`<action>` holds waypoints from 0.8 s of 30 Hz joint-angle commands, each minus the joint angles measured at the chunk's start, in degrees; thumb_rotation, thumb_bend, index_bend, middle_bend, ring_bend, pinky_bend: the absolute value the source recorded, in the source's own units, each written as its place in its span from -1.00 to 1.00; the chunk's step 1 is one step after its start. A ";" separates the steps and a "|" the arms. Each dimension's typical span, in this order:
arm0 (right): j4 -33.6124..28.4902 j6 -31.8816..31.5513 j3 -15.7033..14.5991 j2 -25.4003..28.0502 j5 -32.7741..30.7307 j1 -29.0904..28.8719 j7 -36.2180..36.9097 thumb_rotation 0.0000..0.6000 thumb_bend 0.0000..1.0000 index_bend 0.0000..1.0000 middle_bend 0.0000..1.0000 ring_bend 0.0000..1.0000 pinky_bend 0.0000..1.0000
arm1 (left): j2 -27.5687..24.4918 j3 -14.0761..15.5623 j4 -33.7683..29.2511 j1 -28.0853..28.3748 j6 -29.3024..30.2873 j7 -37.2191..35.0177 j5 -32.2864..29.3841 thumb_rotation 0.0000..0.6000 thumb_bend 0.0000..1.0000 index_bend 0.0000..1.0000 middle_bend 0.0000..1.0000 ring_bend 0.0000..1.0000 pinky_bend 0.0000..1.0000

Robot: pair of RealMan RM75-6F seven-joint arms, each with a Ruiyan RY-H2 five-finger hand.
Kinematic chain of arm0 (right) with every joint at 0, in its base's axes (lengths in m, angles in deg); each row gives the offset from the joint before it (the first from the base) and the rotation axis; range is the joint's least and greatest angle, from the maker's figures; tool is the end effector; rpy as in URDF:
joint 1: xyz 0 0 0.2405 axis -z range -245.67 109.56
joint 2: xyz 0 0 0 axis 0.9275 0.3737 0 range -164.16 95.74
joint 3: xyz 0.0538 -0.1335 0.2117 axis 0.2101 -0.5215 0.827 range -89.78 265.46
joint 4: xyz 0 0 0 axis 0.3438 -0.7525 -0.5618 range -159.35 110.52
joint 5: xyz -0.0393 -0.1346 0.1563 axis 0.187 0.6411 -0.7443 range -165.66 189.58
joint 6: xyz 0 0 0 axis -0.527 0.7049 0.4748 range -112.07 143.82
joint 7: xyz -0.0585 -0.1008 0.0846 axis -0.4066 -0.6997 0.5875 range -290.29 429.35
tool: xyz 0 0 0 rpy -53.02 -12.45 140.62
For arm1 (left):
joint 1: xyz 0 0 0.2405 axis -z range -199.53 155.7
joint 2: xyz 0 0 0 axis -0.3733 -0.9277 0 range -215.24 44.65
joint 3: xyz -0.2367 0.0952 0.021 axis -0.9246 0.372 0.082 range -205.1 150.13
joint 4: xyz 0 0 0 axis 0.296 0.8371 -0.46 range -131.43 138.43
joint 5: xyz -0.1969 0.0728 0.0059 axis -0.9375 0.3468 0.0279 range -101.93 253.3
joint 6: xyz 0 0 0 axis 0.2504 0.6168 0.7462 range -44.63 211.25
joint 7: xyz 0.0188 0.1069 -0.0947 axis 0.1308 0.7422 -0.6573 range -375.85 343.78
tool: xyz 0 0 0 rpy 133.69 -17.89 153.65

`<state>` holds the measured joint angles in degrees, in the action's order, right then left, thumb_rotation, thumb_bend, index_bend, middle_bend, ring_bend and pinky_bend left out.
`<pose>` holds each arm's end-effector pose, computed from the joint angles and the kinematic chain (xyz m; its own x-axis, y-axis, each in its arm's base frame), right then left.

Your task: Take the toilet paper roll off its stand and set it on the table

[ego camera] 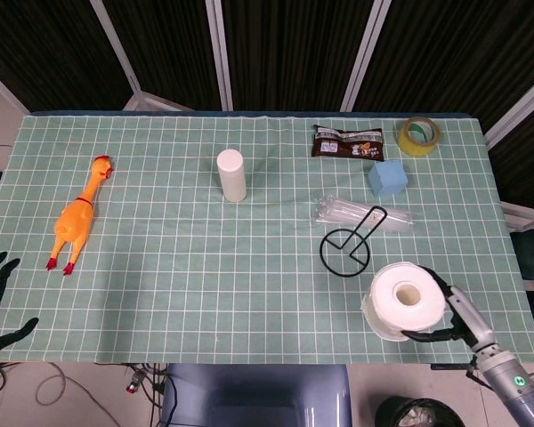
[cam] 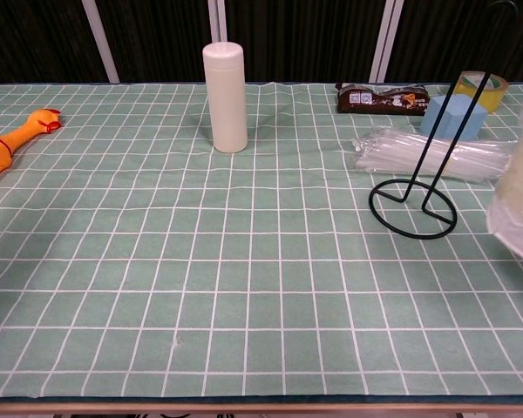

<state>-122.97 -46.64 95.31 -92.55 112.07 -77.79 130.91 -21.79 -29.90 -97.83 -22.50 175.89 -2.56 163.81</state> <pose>-0.2647 -0.2076 0.1277 -0.5044 -0.4214 0.7536 -0.8446 0.0596 -0.5320 -0.2857 0.1491 0.1651 0.4800 -0.0731 0.8742 0.8772 0.0528 -0.4772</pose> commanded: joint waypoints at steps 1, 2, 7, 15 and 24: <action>0.74 -0.15 -0.73 -5.41 -2.15 -2.43 -3.60 1.00 -1.00 -0.61 -0.47 -0.92 -1.00 | 0.00 0.01 0.01 0.03 -0.07 -0.02 -0.02 1.00 -0.91 -0.72 -0.91 -1.00 -1.00; 1.09 0.06 -0.79 -6.68 -2.89 -3.02 -4.57 1.00 -1.00 -0.61 -0.47 -0.92 -1.00 | 0.00 0.00 0.04 0.03 -0.07 -0.02 -0.05 1.00 -0.91 -0.72 -0.91 -1.00 -1.00; 2.86 1.04 -0.77 -11.49 -6.40 -4.85 -6.93 1.00 -1.00 -0.61 -0.47 -0.92 -1.00 | 0.07 -0.06 0.03 0.05 -0.10 0.12 -0.17 1.00 -0.91 -0.72 -0.91 -1.00 -1.00; 6.43 0.99 -0.72 -16.98 -10.11 -6.55 -10.65 1.00 -1.00 -0.61 -0.47 -0.94 -1.00 | 0.12 -0.11 0.05 0.06 -0.11 0.27 -0.30 1.00 -0.91 -0.72 -0.91 -1.00 -1.00; 9.68 0.39 -2.99 -18.63 -10.80 -7.00 -9.88 1.00 -1.00 -0.61 -0.52 -1.00 -1.00 | 0.27 0.06 -0.01 0.15 -0.38 0.83 -0.21 1.00 -0.91 -0.72 -0.91 -1.00 -1.00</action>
<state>-113.84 -45.95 92.65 -110.77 101.37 -84.76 120.89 -21.53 -29.86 -97.84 -22.35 175.53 -1.78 163.59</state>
